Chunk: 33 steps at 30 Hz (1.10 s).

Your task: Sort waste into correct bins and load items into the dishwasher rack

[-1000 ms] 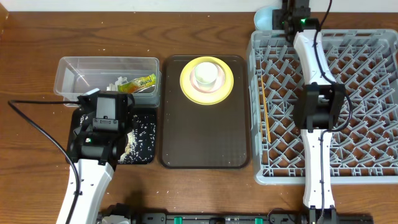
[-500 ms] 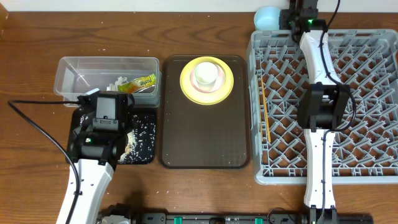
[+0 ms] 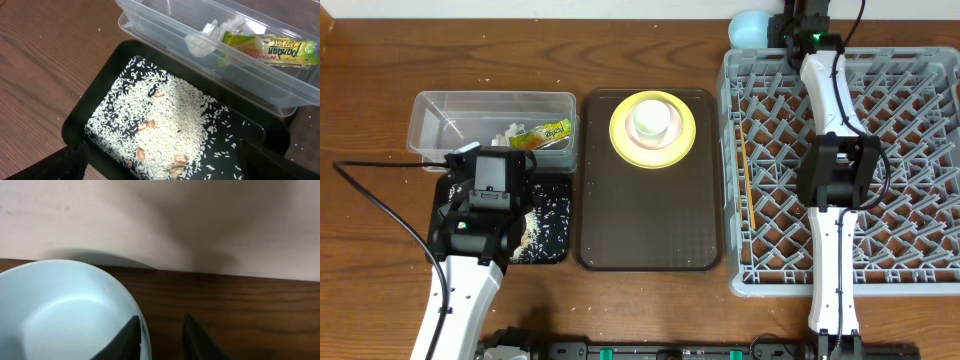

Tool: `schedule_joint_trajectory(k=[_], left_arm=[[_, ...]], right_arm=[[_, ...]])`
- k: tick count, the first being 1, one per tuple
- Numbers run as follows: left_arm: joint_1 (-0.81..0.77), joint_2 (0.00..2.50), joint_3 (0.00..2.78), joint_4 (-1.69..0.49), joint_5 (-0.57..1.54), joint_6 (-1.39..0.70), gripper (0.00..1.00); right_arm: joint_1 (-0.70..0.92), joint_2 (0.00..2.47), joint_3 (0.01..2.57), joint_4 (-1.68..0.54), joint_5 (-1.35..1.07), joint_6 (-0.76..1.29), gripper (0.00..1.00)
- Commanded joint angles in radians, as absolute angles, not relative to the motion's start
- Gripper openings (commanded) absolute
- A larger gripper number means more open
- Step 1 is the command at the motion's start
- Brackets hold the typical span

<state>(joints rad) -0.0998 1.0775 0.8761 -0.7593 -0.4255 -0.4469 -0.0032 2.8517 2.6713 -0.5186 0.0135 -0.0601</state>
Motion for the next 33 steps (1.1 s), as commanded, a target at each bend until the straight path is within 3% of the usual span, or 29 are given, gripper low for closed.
schedule_joint_trajectory(k=[1, 4, 33], left_arm=[[-0.095, 1.077, 0.892, -0.762, -0.442, -0.442, 0.96], [-0.095, 1.077, 0.892, -0.762, -0.442, -0.442, 0.96], [-0.095, 1.077, 0.892, -0.762, -0.442, -0.442, 0.96]], right_arm=[[0.001, 2.918, 2.666, -0.545, 0.006, -0.061, 0.15], [0.001, 2.917, 2.670, -0.541, 0.005, -0.060, 0.01], [0.000, 2.759, 2.861, -0.640, -0.134, 0.025, 0.01]])
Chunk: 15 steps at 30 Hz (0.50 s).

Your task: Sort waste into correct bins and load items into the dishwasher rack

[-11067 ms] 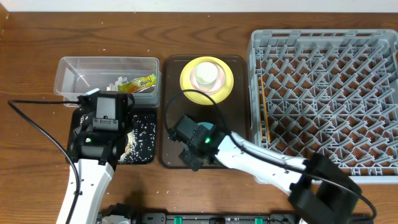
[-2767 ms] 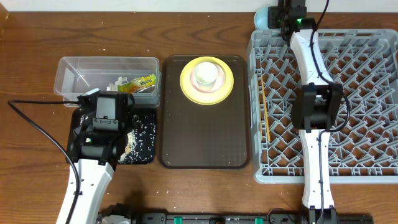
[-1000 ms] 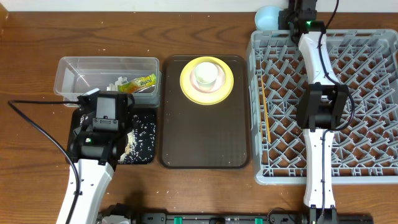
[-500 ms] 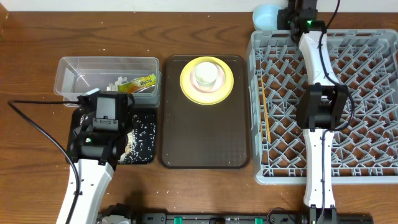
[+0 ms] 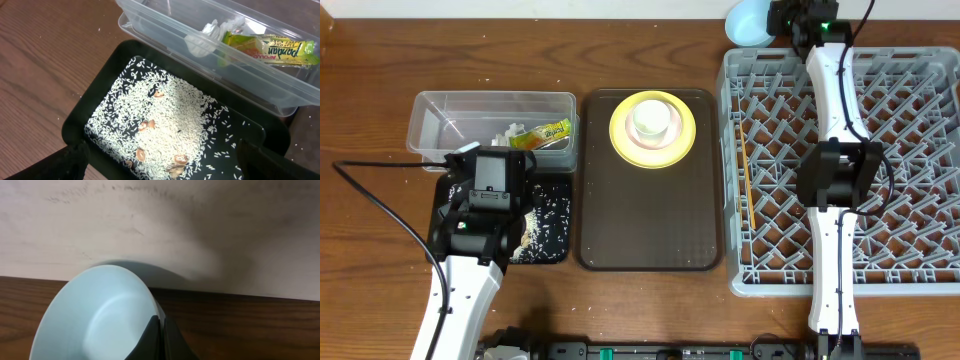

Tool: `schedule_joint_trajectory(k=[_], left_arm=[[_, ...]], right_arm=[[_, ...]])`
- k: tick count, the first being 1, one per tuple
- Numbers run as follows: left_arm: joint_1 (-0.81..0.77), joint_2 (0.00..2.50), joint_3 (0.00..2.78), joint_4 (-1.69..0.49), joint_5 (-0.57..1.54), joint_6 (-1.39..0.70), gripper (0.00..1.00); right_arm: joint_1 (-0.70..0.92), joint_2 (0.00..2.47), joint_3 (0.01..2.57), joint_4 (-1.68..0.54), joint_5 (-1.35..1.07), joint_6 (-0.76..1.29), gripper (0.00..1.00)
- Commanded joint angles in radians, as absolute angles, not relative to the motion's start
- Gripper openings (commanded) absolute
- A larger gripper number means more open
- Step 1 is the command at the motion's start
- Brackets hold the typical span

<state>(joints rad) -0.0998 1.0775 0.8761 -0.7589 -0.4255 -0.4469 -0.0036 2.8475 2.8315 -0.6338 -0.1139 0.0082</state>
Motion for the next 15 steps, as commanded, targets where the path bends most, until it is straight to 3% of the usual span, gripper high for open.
schedule_joint_trajectory(k=[1, 15], left_arm=[[-0.095, 1.077, 0.892, -0.762, -0.442, -0.442, 0.96], [-0.095, 1.077, 0.892, -0.762, -0.442, -0.442, 0.96]], right_arm=[[0.000, 2.753, 2.861, -0.646, -0.140, 0.025, 0.01], [-0.004, 2.547, 2.861, -0.820, -0.257, 0.025, 0.01]])
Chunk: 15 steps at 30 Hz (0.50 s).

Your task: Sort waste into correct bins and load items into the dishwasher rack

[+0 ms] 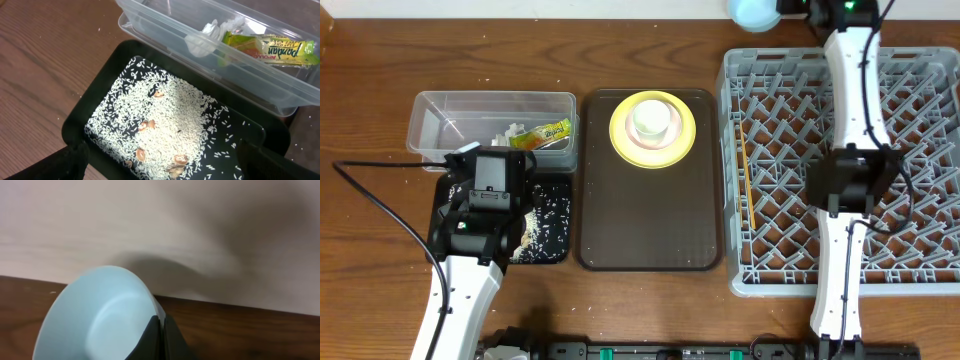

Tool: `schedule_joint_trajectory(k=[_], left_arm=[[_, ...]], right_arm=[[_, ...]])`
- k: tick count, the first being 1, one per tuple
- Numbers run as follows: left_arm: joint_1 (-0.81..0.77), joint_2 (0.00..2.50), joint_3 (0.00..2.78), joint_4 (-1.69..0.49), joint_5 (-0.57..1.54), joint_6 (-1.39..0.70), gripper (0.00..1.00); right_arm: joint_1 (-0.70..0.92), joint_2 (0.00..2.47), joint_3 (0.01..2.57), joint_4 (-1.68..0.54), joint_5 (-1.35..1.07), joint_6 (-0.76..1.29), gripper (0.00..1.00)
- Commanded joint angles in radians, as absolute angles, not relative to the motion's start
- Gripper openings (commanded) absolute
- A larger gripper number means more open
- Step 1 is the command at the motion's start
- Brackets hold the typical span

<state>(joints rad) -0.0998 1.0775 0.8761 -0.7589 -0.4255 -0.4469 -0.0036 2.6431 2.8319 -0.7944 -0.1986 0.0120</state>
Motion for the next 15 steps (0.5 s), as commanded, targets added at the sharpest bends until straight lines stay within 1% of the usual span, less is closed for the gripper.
schedule_joint_trajectory(k=[1, 5, 9, 15], left_arm=[[-0.095, 1.077, 0.892, -0.762, -0.442, -0.442, 0.96], [-0.095, 1.077, 0.892, -0.762, -0.442, -0.442, 0.96], [-0.095, 1.077, 0.892, -0.762, -0.442, -0.442, 0.96], [-0.095, 1.077, 0.892, -0.762, -0.442, -0.442, 0.96]], right_arm=[[-0.006, 2.522, 2.861, -0.854, -0.274, 0.026, 0.01], [-0.014, 2.438, 2.861, -1.007, -0.327, 0.026, 0.01], [-0.022, 2.363, 2.861, -1.194, -0.330, 0.025, 0.01], [-0.021, 2.327, 2.861, -1.491, -0.320, 0.006, 0.01]])
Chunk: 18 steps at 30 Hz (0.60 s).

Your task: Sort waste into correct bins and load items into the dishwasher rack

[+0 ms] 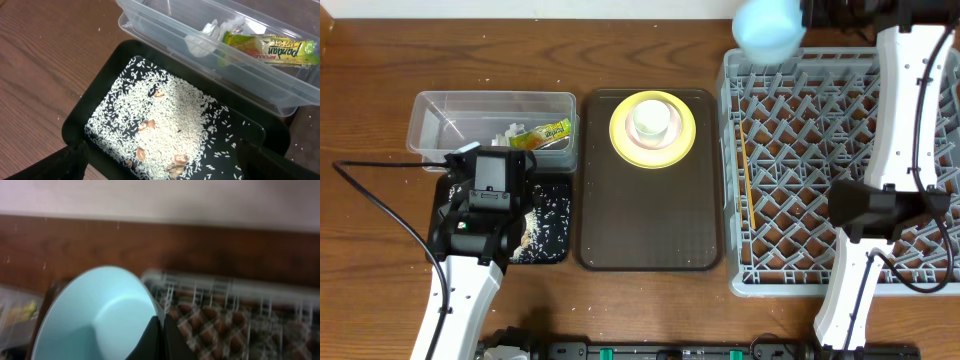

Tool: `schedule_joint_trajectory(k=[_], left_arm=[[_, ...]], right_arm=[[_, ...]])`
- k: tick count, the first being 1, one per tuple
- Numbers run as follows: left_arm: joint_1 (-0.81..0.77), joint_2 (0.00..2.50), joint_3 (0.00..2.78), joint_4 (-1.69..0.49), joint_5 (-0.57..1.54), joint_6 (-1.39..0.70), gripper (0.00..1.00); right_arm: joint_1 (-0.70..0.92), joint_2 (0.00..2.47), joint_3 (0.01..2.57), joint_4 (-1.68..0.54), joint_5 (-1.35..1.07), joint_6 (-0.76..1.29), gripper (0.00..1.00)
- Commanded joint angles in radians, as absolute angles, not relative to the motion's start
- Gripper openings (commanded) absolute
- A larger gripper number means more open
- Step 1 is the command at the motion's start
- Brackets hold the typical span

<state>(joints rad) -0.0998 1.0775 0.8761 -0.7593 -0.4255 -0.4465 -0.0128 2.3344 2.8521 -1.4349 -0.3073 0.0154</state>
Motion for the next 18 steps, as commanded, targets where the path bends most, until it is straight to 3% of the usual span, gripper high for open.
schedule_joint_trajectory(k=[1, 7, 18], left_arm=[[-0.095, 1.077, 0.892, -0.762, -0.442, -0.442, 0.96], [-0.095, 1.077, 0.892, -0.762, -0.442, -0.442, 0.96], [-0.095, 1.077, 0.892, -0.762, -0.442, -0.442, 0.96]], right_arm=[[-0.021, 2.329, 2.860, -1.536, -0.316, -0.007, 0.01], [-0.021, 2.333, 2.804, -1.670, -0.249, -0.021, 0.01], [-0.019, 2.334, 2.597, -1.675, -0.210, -0.020, 0.01]])
